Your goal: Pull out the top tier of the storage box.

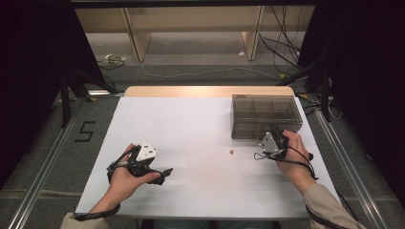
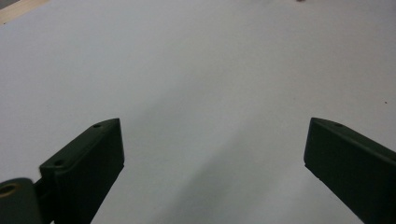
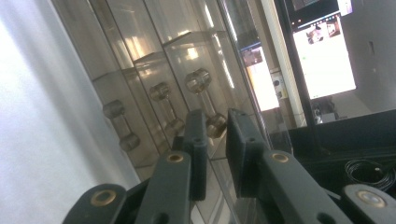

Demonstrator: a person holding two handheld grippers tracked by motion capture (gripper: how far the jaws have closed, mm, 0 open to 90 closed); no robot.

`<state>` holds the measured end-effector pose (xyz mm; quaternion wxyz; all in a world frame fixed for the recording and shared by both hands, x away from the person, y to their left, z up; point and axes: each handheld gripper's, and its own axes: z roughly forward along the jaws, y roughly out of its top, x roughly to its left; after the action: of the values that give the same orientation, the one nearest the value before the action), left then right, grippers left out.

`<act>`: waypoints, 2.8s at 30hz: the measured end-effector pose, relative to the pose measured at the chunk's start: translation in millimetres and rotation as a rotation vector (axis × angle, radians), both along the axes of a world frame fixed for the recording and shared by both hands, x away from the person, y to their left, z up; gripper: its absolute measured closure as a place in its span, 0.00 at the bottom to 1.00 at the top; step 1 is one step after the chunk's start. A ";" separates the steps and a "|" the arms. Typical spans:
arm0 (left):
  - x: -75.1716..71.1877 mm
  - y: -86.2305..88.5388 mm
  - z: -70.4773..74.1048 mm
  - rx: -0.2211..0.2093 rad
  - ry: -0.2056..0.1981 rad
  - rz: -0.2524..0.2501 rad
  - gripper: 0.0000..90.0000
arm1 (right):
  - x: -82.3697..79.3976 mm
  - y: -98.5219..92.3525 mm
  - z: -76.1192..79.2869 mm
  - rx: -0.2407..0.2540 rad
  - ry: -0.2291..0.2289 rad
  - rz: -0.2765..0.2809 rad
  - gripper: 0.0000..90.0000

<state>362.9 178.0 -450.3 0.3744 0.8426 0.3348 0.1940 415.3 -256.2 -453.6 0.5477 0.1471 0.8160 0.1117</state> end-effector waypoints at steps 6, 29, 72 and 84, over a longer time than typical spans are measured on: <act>0.1 -0.1 -0.2 -0.001 0.002 -0.001 0.05 | -4.3 0.2 0.2 -0.003 0.001 0.003 0.88; 1.3 -1.7 -0.4 -0.008 0.004 0.000 0.08 | 16.3 -39.1 46.6 0.099 0.303 0.104 0.66; 2.0 -0.9 0.8 -0.034 -0.012 0.003 0.13 | 51.5 -50.8 68.9 -0.032 0.590 0.241 0.92; 1.9 -0.5 2.1 -0.042 -0.019 0.007 0.13 | 47.4 -52.5 72.6 -0.035 0.646 0.280 0.93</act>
<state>364.8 177.5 -448.3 0.3945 0.8315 0.3385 0.1961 462.7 -308.8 -380.9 0.2431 0.0522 0.9612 0.1192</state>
